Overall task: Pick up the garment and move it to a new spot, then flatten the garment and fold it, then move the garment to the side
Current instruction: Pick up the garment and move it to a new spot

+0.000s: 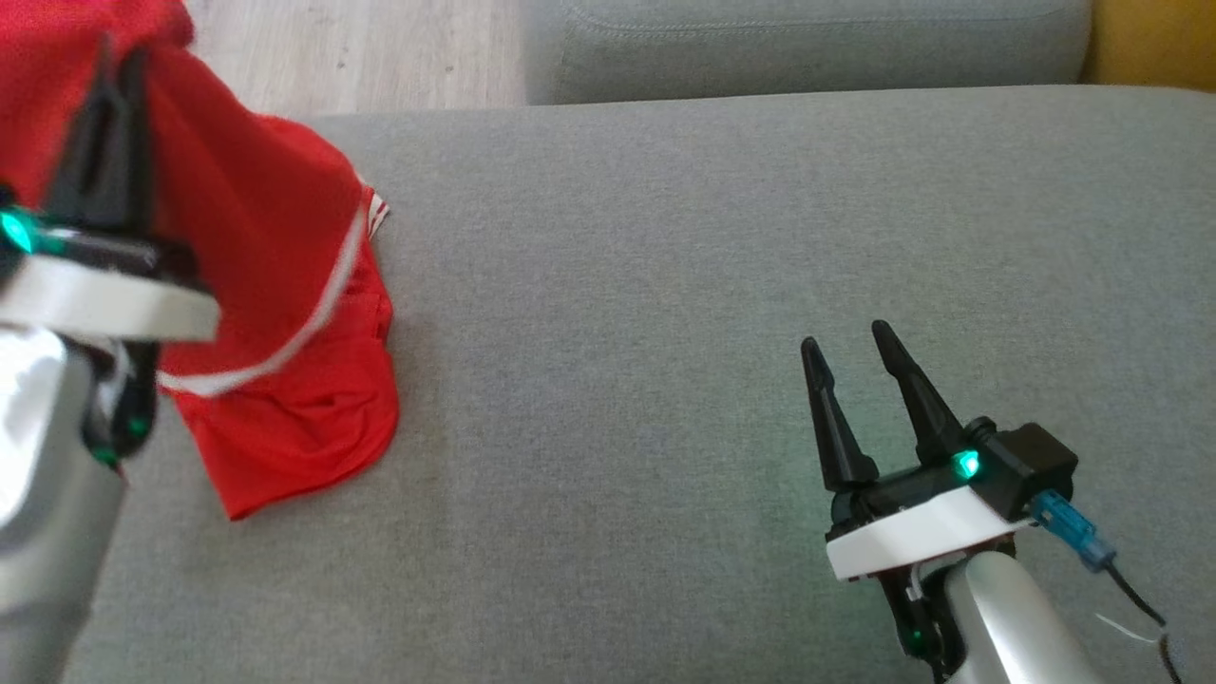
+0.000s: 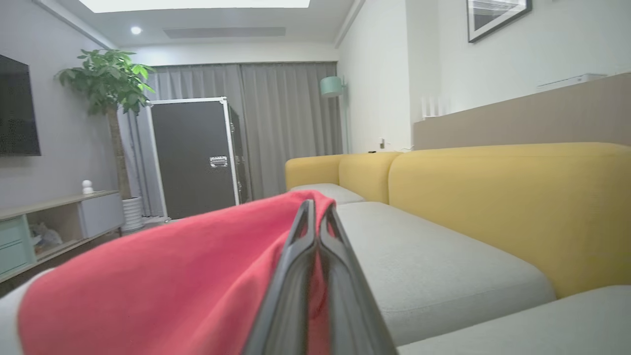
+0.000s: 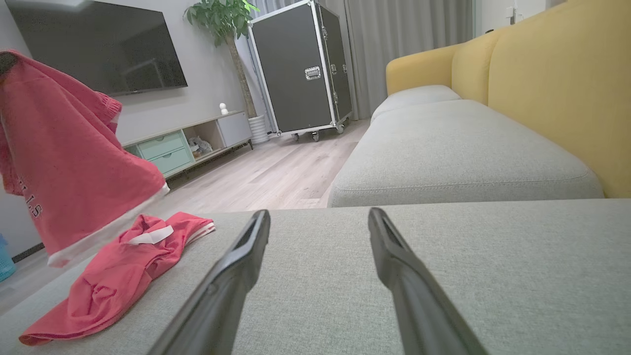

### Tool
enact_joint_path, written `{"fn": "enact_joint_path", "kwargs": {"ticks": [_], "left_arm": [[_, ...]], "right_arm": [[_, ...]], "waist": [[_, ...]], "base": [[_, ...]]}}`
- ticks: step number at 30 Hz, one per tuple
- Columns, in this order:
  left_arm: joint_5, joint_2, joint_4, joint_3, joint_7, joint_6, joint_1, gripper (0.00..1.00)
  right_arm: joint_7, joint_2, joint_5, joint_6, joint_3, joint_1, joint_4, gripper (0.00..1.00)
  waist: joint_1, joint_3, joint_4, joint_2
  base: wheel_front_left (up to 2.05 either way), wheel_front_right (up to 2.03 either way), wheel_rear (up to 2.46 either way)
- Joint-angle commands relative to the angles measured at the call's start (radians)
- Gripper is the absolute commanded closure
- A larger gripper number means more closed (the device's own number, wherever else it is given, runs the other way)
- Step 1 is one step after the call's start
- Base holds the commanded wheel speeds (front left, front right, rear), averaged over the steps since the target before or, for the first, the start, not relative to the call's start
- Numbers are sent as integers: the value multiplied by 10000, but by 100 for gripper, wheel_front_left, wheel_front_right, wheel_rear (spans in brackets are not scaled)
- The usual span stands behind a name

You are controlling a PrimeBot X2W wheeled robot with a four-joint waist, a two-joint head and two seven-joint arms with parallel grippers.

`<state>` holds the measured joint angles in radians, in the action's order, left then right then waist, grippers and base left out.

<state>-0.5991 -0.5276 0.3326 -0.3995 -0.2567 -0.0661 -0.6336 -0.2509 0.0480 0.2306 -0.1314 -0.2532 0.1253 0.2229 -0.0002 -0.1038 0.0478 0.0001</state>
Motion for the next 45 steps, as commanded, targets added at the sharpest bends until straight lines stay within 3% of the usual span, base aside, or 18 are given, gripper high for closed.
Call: {"fn": "enact_joint_path", "kwargs": {"ticks": [1,9,16,27,28,29,36,40,45], "left_arm": [[82,-390,-439,366,-32,86,-289,100],[298,-180,-1999,-229,612,424,162,100],[548,436,-2735,-1088,1275,410,-169,100],[904,1436,-1849,-2139,1865,-42,-1644,100],[922,1521,-1596,-2235,1862,-106,-1776,75],[972,1576,-1327,-2304,1798,-154,-1908,0],[1284,1689,789,-2233,696,-118,-2308,0],[1124,1660,1316,-1995,170,-165,-1960,0],[961,1590,1005,-1246,-38,94,-762,0]], "right_arm": [[-109,22,98,7,-260,137,-293,0],[-109,22,203,7,-333,192,-384,0],[-109,22,418,7,-285,498,-674,0],[-109,22,990,7,-177,1039,-1355,0],[-109,22,1039,7,-141,1063,-1410,0],[-109,22,1076,7,-117,1082,-1453,0],[-109,22,1028,7,67,1083,-1591,0],[-109,22,767,7,190,983,-1536,0],[-109,22,295,7,402,758,-1357,0]], "waist": [[2,43,-70,-1],[2,36,-629,-1],[2,-379,-1648,-1],[2,-1432,-3252,-1],[2,-1494,-3331,-1],[2,-1547,-3391,-1],[2,-1557,-3200,-1],[2,-1297,-2609,-1],[2,-748,-1657,-1]], "base": [[0,0,0],[0,0,0],[0,0,0],[0,0,0],[0,0,0],[0,0,0],[0,0,0],[0,0,0],[0,0,0]]}}
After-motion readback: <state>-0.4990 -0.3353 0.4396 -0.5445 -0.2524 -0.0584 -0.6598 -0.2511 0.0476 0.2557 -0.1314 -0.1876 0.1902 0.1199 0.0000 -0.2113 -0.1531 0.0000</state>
